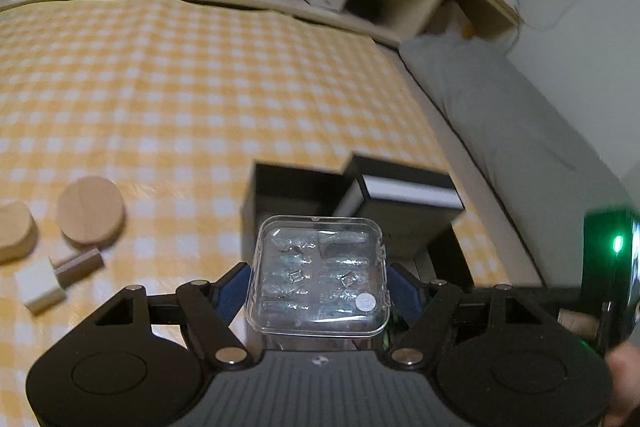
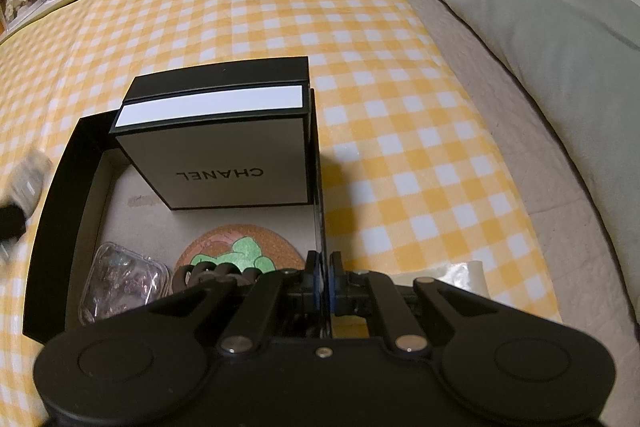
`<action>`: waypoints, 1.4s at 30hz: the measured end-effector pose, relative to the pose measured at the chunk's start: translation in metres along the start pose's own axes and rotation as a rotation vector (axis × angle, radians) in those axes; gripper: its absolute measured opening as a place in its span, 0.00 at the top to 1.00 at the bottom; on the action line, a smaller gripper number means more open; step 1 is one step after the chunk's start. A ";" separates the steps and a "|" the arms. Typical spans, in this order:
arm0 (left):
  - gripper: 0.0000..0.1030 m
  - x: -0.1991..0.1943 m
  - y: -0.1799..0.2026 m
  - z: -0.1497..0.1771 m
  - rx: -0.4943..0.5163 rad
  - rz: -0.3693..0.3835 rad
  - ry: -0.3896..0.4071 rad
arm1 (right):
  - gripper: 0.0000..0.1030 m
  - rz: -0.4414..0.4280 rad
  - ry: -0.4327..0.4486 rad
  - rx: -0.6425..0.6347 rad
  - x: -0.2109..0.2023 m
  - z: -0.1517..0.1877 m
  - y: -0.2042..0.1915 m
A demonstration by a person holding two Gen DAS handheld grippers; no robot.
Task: Organize rigid objects
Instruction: 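Lower the silver piece case into the black box and release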
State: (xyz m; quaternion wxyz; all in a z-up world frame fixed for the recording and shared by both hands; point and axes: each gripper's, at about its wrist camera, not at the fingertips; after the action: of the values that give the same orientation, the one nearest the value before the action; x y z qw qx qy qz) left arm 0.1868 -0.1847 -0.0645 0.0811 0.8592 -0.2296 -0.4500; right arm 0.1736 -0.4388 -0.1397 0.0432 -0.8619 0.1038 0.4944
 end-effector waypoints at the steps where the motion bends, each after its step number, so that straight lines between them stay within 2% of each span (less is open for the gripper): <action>1: 0.28 0.004 0.002 0.002 0.008 -0.003 -0.005 | 0.95 -0.001 0.000 0.002 -0.001 0.000 -0.002; 13: 0.28 0.011 0.014 0.012 0.105 -0.073 0.004 | 0.96 0.002 0.000 0.000 -0.002 0.001 -0.005; 23: 0.27 0.010 0.014 0.012 0.139 -0.095 -0.029 | 0.95 0.003 0.001 0.000 -0.001 0.001 -0.003; 28: 0.21 0.010 0.009 0.011 0.128 -0.088 -0.068 | 0.95 0.003 0.001 0.000 -0.001 0.001 -0.003; 42: 0.16 0.010 0.010 0.012 0.119 -0.081 -0.118 | 0.96 0.003 -0.001 0.001 -0.002 0.001 -0.004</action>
State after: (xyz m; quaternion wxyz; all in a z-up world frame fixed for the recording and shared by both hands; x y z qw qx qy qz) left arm 0.1790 -0.1970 -0.0751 -0.0020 0.8429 -0.2253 -0.4885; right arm 0.1728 -0.4349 -0.1390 0.0427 -0.8616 0.1054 0.4947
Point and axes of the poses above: each gripper's, at about its wrist camera, not at the fingertips, and x roughly the way its jaws point, y to its right, z to its underside, and after that the axes turned 1 degree about -y, right-handed
